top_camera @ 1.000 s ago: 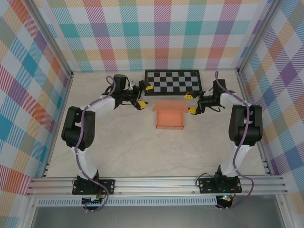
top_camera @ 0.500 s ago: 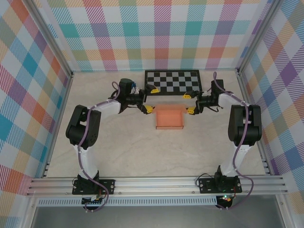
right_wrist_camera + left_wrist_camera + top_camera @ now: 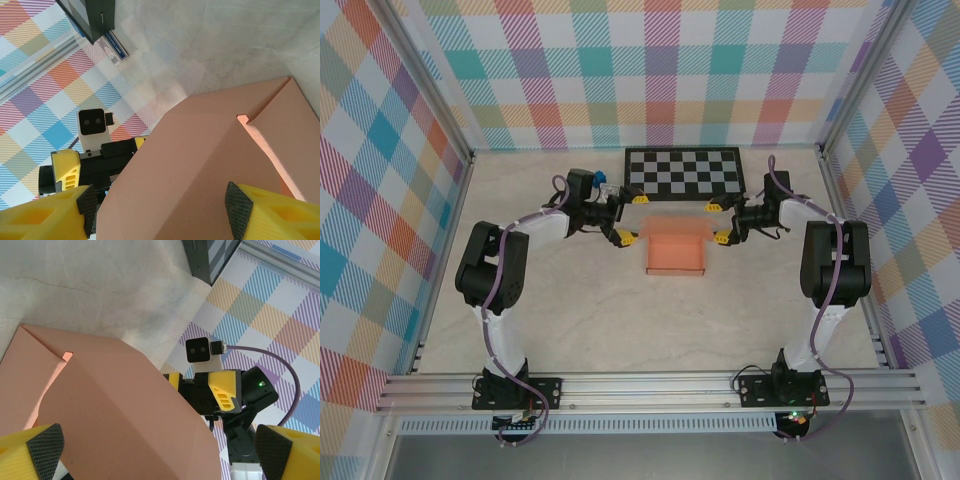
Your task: Fold the paper box
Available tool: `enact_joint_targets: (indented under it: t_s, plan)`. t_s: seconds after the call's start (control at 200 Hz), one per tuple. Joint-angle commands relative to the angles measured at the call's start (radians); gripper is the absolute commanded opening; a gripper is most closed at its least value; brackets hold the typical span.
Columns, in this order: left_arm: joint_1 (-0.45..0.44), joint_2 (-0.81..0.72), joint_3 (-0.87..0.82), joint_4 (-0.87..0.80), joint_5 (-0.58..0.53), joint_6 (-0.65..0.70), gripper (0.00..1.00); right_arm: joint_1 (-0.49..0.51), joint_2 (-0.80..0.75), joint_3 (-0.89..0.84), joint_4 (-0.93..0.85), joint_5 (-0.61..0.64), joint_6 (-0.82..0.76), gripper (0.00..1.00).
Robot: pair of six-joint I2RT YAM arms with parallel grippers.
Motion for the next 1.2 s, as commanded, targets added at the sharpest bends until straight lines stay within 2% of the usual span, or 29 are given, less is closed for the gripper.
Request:
enact_joint_targets:
  t_s: [0.0,0.375,0.545,0.725,0.925,1.045,1.195]
  plan:
    - [-0.005,-0.051,0.033,-0.02,0.027,0.014,1.0,0.006,-0.049,-0.009,-0.036,-0.013,-0.017,0.72]
    - [-0.042,-0.06,0.06,-0.052,0.051,0.01,1.0,0.006,-0.071,-0.026,-0.064,-0.017,-0.038,0.75]
    - [-0.08,-0.06,0.028,0.027,0.033,-0.068,1.0,0.021,-0.122,-0.093,0.001,0.025,0.045,0.76]
    - [-0.116,-0.051,0.009,0.102,0.014,-0.133,1.0,0.08,-0.158,-0.165,0.14,0.069,0.173,0.76]
    - [-0.137,-0.028,0.013,0.132,-0.003,-0.143,1.0,0.097,-0.152,-0.136,0.108,0.097,0.137,0.71]
    - [-0.136,-0.01,0.001,0.14,0.001,-0.111,1.0,0.097,-0.136,-0.099,0.037,0.106,0.064,0.67]
    - [-0.113,0.002,-0.005,-0.009,-0.01,0.061,1.0,0.097,-0.111,-0.075,-0.036,0.13,-0.024,0.63]
